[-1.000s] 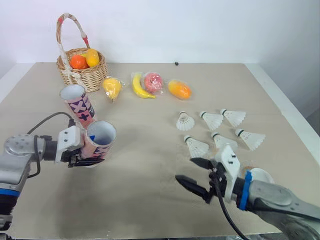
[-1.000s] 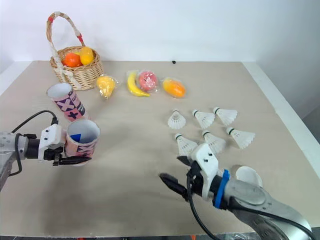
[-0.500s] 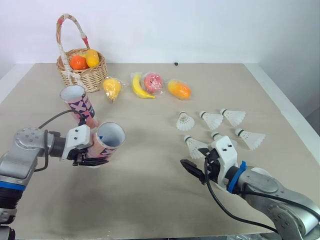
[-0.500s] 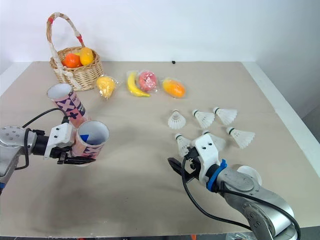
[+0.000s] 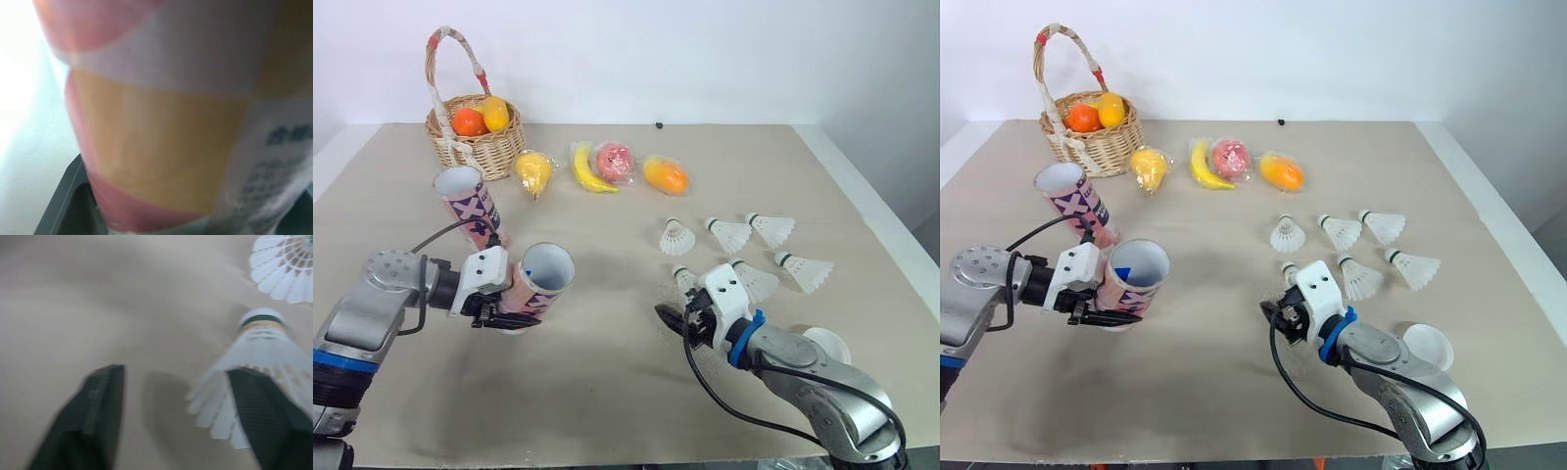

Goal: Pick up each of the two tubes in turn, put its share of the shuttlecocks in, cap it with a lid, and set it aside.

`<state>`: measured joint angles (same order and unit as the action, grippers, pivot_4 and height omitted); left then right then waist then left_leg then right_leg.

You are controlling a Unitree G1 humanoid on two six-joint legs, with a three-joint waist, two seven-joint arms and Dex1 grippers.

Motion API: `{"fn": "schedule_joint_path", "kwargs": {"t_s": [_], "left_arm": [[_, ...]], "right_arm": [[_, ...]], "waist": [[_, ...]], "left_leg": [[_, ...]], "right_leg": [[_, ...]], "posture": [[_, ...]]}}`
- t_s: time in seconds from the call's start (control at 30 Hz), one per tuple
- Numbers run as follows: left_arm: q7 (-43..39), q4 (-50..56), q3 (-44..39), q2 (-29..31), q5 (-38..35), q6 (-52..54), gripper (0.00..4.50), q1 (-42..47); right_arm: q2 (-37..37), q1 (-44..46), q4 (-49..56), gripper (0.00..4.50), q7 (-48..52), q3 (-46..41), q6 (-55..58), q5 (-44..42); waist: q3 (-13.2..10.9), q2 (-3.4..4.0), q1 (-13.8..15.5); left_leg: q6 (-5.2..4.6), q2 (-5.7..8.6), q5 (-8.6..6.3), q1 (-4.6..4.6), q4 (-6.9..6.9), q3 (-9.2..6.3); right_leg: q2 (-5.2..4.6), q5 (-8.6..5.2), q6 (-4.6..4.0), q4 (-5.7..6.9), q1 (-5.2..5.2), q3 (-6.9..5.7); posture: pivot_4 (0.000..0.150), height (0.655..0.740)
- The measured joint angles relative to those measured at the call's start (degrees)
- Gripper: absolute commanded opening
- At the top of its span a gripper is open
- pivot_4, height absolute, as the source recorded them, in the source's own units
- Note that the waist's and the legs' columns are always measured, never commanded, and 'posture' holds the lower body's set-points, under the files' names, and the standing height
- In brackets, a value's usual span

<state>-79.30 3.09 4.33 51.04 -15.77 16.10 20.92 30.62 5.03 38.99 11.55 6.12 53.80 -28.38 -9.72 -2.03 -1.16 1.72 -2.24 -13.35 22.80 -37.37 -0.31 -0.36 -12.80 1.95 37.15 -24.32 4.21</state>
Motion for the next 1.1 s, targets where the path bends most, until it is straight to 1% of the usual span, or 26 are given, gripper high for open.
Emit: {"fn": "schedule_joint_path", "kwargs": {"t_s": [0.03,0.07,0.1,0.13,0.3,0.43,0.63,0.77,0.83,0.9,0.97,1.0,1.1], "left_arm": [[0.0,0.2,0.2,0.0,0.1,0.0,2.9,0.1],[0.0,0.4,0.4,0.0,0.2,0.1,2.9,0.2],[0.0,0.6,0.5,0.0,0.2,0.2,2.9,0.2],[0.0,0.8,0.7,-0.1,0.2,0.4,2.9,0.3],[0.0,1.7,1.3,-0.3,0.2,0.7,2.9,0.4],[0.0,1.9,1.6,-0.3,0.2,0.7,2.9,0.5],[0.0,1.9,2.5,-0.5,0.6,0.7,2.9,1.1],[-0.3,1.9,3.2,-0.5,0.9,0.8,2.9,1.7],[-0.9,1.6,3.7,-0.5,1.1,1.5,2.9,2.6],[-1.4,1.3,3.8,-0.5,1.1,1.9,2.9,3.1],[-2.2,0.7,4.2,-0.5,1.1,2.9,2.9,3.8],[-2.7,0.3,4.5,-0.5,1.0,3.9,2.9,4.5],[-3.7,0.2,4.8,-0.5,0.4,5.8,2.9,5.0]], "right_arm": [[0.1,0.0,0.0,1.47,0.3,0.0,-0.3,0.5],[0.2,0.0,0.0,0.82,0.8,0.2,-0.7,1.1],[0.4,0.0,0.0,0.31,1.2,0.5,-1.2,1.8],[0.5,0.0,0.0,0.05,1.7,0.8,-1.6,2.5],[1.1,0.6,-1.0,0.05,3.9,2.6,-3.8,5.2],[2.3,0.9,-0.8,0.05,8.0,3.4,-6.3,5.6],[5.4,2.6,1.0,0.05,16.6,2.4,-12.8,4.6],[10.0,8.6,1.8,0.05,25.9,-3.2,-15.2,-1.0],[13.7,14.4,1.8,0.05,31.3,-5.2,-15.5,-4.0],[15.2,18.1,1.7,0.05,34.3,-6.1,-15.9,-5.5],[16.8,22.5,0.8,0.05,38.0,-5.1,-16.8,-5.9],[17.8,26.0,-0.2,0.05,40.7,-2.9,-17.8,-5.0],[18.2,31.1,-1.9,0.05,45.0,2.1,-20.7,-1.7]], "waist": [[0.0,0.0,0.0],[0.0,0.0,0.0],[0.0,0.0,0.0],[0.0,0.0,0.0],[0.0,0.0,0.0],[0.0,0.0,0.0],[0.0,0.01,0.0],[0.0,0.06,0.0],[-0.1,0.14,0.0],[-0.1,0.14,0.0],[-0.1,0.15,0.0],[-0.1,0.21,-0.1],[-0.1,0.21,-0.1]], "left_leg": [[0.0,0.0,0.0,0.0,-0.02,0.0],[0.0,0.01,0.0,0.01,-0.03,0.0],[0.0,0.01,0.0,0.01,-0.03,0.0],[0.0,0.02,0.0,0.02,-0.03,0.0],[0.0,0.05,0.0,0.05,-0.04,-0.02],[0.0,0.06,0.0,0.06,-0.06,-0.03],[0.0,0.1,0.0,0.07,-0.14,-0.05],[0.0,0.12,0.0,0.06,-0.2,-0.07],[-0.01,0.13,0.01,0.05,-0.21,-0.07],[-0.02,0.13,0.0,0.06,-0.19,-0.11],[-0.06,0.13,-0.02,0.06,-0.17,-0.12],[-0.07,0.13,-0.03,0.07,-0.17,-0.07],[-0.19,0.13,-0.1,0.08,-0.18,-0.08]], "right_leg": [[0.0,0.01,0.01,0.0,0.0,0.01],[0.0,0.02,0.02,0.0,0.0,0.01],[-0.01,0.01,0.02,0.0,0.01,0.02],[-0.01,0.01,0.02,0.0,0.01,0.01],[-0.03,0.01,0.03,0.0,0.0,0.01],[-0.03,0.02,0.04,0.0,0.0,0.01],[-0.05,0.04,0.08,0.0,0.03,0.02],[-0.05,0.07,0.12,0.0,0.08,0.03],[-0.05,0.07,0.13,0.0,0.09,0.05],[-0.04,0.05,0.09,0.0,0.08,0.02],[-0.03,0.04,0.08,0.0,0.07,0.0],[-0.04,0.05,0.08,0.01,0.04,0.03],[-0.04,0.03,0.12,0.01,0.03,0.02]], "posture": [[0.15,0.7298],[0.15,0.7298],[0.15,0.7298],[0.15,0.7298],[0.15,0.7298],[0.15,0.7298],[0.15,0.7298],[0.15,0.7298],[0.15,0.7298],[0.15,0.7298],[0.15,0.7298],[0.15,0.7298],[0.15,0.7298]]}}
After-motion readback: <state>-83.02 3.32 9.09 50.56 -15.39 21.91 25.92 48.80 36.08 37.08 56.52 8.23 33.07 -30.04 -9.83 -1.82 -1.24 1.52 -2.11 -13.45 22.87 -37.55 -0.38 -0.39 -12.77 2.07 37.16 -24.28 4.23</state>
